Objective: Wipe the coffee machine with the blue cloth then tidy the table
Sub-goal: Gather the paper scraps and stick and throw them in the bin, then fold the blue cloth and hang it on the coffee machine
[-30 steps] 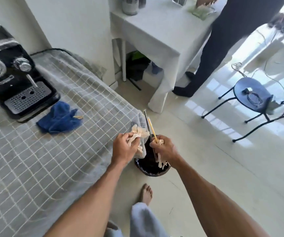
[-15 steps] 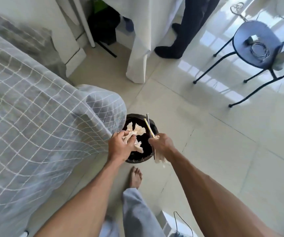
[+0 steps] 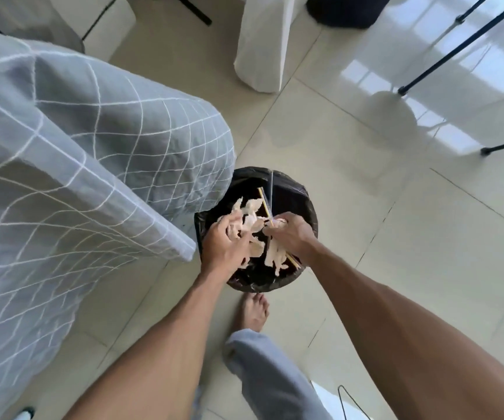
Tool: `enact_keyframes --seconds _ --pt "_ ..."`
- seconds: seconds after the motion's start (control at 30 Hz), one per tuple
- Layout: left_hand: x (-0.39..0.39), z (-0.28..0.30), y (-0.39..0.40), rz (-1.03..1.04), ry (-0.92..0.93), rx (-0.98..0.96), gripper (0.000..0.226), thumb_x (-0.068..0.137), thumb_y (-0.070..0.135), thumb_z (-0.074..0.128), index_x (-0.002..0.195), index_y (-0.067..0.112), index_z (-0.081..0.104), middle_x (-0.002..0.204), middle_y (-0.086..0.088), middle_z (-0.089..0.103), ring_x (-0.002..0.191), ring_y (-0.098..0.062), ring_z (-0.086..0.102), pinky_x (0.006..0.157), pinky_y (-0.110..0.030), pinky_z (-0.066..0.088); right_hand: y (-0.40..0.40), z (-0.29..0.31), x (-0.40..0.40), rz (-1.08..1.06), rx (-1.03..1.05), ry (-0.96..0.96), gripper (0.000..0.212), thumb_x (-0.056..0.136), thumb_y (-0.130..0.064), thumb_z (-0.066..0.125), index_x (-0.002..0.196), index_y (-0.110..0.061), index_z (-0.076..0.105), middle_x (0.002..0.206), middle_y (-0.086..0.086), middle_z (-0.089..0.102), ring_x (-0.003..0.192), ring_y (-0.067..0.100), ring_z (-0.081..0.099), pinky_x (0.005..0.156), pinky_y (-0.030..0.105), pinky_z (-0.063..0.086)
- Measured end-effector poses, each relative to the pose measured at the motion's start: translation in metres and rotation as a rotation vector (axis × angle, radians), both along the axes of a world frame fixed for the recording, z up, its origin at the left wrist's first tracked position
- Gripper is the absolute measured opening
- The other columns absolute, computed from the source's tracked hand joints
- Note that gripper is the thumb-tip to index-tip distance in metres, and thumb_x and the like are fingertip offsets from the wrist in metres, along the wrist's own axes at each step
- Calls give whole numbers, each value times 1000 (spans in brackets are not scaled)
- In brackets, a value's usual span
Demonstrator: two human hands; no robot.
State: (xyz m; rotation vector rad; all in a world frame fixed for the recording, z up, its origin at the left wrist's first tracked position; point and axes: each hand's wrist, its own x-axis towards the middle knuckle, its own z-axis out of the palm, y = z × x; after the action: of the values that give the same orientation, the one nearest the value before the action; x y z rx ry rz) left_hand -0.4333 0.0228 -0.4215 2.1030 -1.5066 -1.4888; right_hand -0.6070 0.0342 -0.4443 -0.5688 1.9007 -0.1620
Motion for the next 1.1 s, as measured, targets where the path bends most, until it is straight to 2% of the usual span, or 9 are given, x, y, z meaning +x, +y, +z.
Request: enact_keyframes --seconds 0.1,0.2,0.33,0.43,0.53,0.6,0.73,1.0,1.1 --pt "4 -8 2 16 58 53 43 85 39 74 126 38 63 129 11 64 118 -12 61 100 -37 50 1 -14 2 -39 -18 -82 60 81 -33 82 136 -26 58 121 -1 70 96 9 68 72 15 52" --pt "0 10 7 138 152 113 52 88 22 73 137 27 54 139 -1 56 128 -20 56 109 -41 46 3 1 2 -24 -40 -87 59 83 -23 84 137 -19 59 131 2 65 108 16 65 90 23 51" --pt "-2 62 15 232 176 150 53 88 14 72 137 22 52 144 -11 54 128 -28 56 108 -44 46 1 56 3 197 -60 -20 37 91 -22 74 127 -14 68 116 0 73 108 16 69 85 17 47" --pt "3 121 19 95 157 161 51 89 35 70 137 33 53 143 5 58 117 -14 61 95 -30 47 -3 123 8 203 -134 22 23 89 -18 72 113 -19 73 86 -14 75 78 -5 67 74 6 49" --pt "6 184 21 70 216 124 48 89 41 69 134 35 55 136 12 60 95 12 61 74 -6 40 -6 197 20 217 -259 54 19 90 -15 67 107 -22 74 88 -7 75 79 5 68 68 8 49" --pt "15 230 18 81 244 52 48 88 39 69 134 35 55 134 11 62 95 13 60 72 0 38 -10 246 31 177 -342 51 20 89 -10 66 106 -15 75 88 0 76 70 5 66 62 8 48" --pt "62 319 9 84 254 -115 54 90 44 67 140 31 50 138 6 60 108 -8 63 86 -23 49 -14 336 75 207 -520 63 21 92 -8 60 102 -18 74 83 0 74 56 -8 60 52 3 42" --pt "233 444 10 220 209 -390 54 85 48 67 134 33 53 136 7 61 96 5 60 72 -16 43 -32 459 227 339 -789 68 15 96 -23 59 101 -29 72 85 -9 68 70 14 66 60 26 55" --pt "296 460 21 278 175 -425 48 87 44 70 131 34 53 135 7 60 96 -1 64 75 -23 46 -39 481 282 493 -867 67 16 98 -21 61 103 -33 70 89 -14 67 73 5 66 59 13 51"
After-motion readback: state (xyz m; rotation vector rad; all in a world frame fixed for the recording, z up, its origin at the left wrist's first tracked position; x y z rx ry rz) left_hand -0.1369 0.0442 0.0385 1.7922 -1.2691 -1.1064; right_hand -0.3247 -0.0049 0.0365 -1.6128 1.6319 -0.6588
